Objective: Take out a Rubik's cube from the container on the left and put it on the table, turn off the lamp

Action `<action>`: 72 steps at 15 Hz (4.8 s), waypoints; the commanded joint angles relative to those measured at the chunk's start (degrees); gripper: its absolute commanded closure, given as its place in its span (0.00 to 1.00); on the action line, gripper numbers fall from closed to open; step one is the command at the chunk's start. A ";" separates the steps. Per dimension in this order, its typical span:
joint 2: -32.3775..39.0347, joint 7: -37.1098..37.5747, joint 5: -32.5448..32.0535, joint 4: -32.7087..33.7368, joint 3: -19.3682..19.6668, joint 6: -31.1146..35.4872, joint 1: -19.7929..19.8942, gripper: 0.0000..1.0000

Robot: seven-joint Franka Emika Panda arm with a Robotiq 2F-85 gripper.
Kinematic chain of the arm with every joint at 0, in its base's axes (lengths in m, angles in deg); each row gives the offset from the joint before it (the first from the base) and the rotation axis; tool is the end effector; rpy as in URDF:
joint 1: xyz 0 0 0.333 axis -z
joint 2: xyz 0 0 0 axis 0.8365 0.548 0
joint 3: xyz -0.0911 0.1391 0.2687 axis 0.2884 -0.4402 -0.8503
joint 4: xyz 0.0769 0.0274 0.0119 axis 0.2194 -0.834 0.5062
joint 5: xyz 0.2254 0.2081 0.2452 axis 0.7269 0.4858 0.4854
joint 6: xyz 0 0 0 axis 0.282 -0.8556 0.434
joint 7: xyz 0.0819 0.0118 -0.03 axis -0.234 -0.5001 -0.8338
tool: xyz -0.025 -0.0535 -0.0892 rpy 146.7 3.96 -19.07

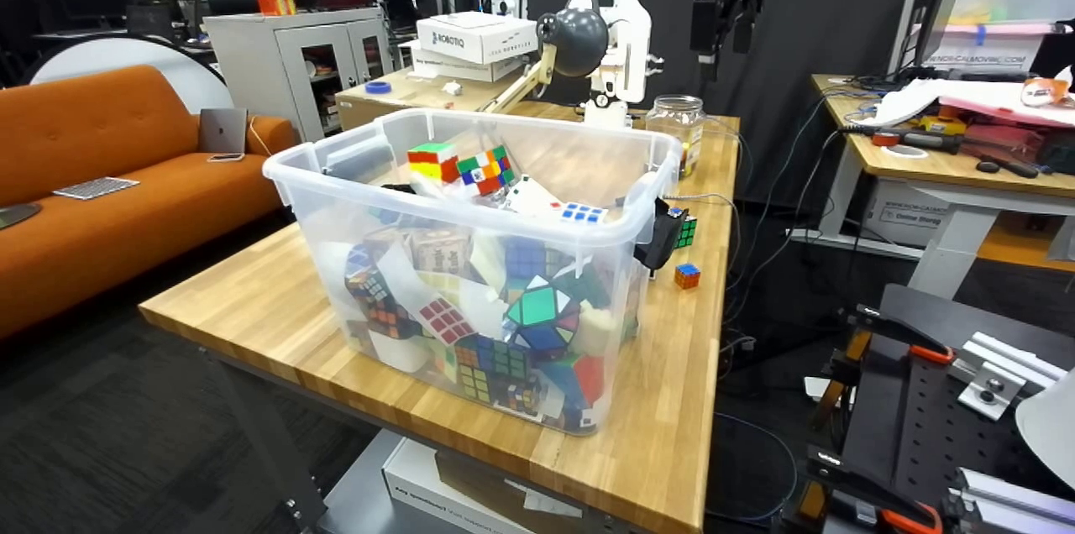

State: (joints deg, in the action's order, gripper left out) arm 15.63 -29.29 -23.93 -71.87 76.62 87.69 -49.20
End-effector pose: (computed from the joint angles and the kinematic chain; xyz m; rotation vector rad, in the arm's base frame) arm 0.4459 -0.0930 0.4291 2.8808 -0.0483 0.0173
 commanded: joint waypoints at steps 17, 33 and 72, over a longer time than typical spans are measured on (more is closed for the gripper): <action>2.22 -7.02 0.65 3.21 -4.36 11.89 -8.77 0.00; 7.42 -1.50 -0.61 6.14 -6.42 14.37 -9.33 0.00; 33.08 25.55 -2.66 30.43 -3.78 17.85 -17.00 0.00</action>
State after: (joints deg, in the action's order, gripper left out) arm 48.49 -4.89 -27.07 -41.63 70.87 105.64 -64.66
